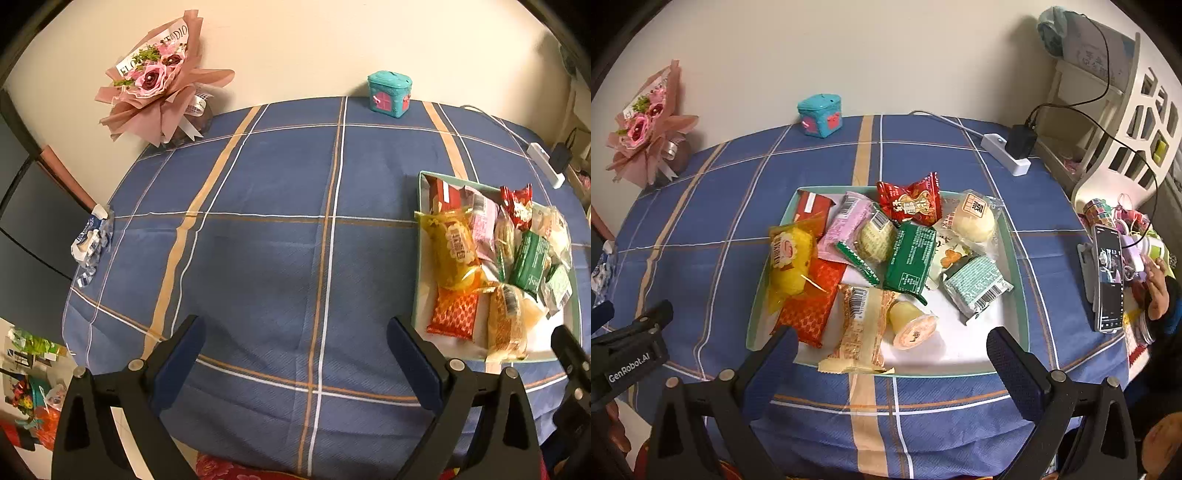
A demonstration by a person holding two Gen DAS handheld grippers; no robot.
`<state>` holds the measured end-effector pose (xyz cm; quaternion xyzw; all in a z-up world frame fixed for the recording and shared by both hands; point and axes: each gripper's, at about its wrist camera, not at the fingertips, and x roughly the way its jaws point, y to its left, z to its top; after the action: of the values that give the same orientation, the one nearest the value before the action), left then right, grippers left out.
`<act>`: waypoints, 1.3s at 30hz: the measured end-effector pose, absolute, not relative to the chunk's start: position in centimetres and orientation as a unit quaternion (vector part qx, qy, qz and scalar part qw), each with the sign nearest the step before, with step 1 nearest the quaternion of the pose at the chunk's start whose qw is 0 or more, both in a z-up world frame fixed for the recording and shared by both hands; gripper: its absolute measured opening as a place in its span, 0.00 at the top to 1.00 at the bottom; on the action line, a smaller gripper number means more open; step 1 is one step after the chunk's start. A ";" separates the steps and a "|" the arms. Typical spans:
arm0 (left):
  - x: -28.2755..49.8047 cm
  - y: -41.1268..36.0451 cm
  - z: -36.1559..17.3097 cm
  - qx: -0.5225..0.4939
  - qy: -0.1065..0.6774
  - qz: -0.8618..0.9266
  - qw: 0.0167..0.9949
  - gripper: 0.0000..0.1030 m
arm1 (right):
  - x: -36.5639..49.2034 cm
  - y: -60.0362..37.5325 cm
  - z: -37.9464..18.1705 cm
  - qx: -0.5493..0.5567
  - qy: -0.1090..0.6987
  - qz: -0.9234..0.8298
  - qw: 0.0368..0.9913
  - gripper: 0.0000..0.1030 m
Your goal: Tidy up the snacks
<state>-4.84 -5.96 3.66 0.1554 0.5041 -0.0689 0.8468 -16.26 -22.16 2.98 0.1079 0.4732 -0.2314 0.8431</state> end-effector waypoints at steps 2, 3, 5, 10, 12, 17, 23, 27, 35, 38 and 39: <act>-5.1 -5.8 3.5 0.154 0.509 -0.076 0.844 0.04 | -16.5 -22.1 3.0 0.108 0.470 -0.230 0.845 0.00; -5.1 -5.7 3.5 0.150 0.510 -0.079 0.843 0.04 | -16.7 -22.0 3.0 0.108 0.470 -0.228 0.846 0.00; -5.2 -5.4 3.8 0.144 0.508 -0.081 0.846 0.04 | -16.8 -21.9 2.9 0.107 0.470 -0.226 0.847 0.00; -5.4 -5.6 4.1 0.146 0.502 -0.083 0.848 0.04 | -17.0 -21.6 3.0 0.103 0.466 -0.220 0.851 0.00; -5.4 -5.7 4.1 0.147 0.502 -0.086 0.848 0.04 | -17.1 -21.5 3.0 0.102 0.464 -0.218 0.852 0.00; -5.5 -6.1 4.0 0.148 0.502 -0.090 0.847 0.04 | -17.0 -21.4 3.0 0.100 0.466 -0.214 0.853 0.00; -5.5 -6.1 4.0 0.146 0.505 -0.091 0.846 0.04 | -17.0 -21.4 3.0 0.100 0.467 -0.212 0.853 0.00; -5.5 -6.2 3.9 0.147 0.505 -0.091 0.846 0.04 | -17.0 -21.5 2.9 0.101 0.468 -0.212 0.852 0.00; -5.4 -6.2 3.9 0.149 0.506 -0.094 0.845 0.04 | -17.0 -21.5 2.9 0.101 0.469 -0.211 0.852 0.00; -5.4 -6.2 4.0 0.146 0.505 -0.095 0.845 0.04 | -17.0 -21.5 2.8 0.101 0.469 -0.212 0.852 0.00; -5.4 -6.2 3.9 0.146 0.505 -0.096 0.845 0.04 | -17.0 -21.5 2.8 0.100 0.469 -0.212 0.852 0.00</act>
<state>-5.42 -6.23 3.93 0.1462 0.5054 -0.0959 0.8450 -16.98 -21.48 2.82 0.1003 0.4686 -0.2122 0.8517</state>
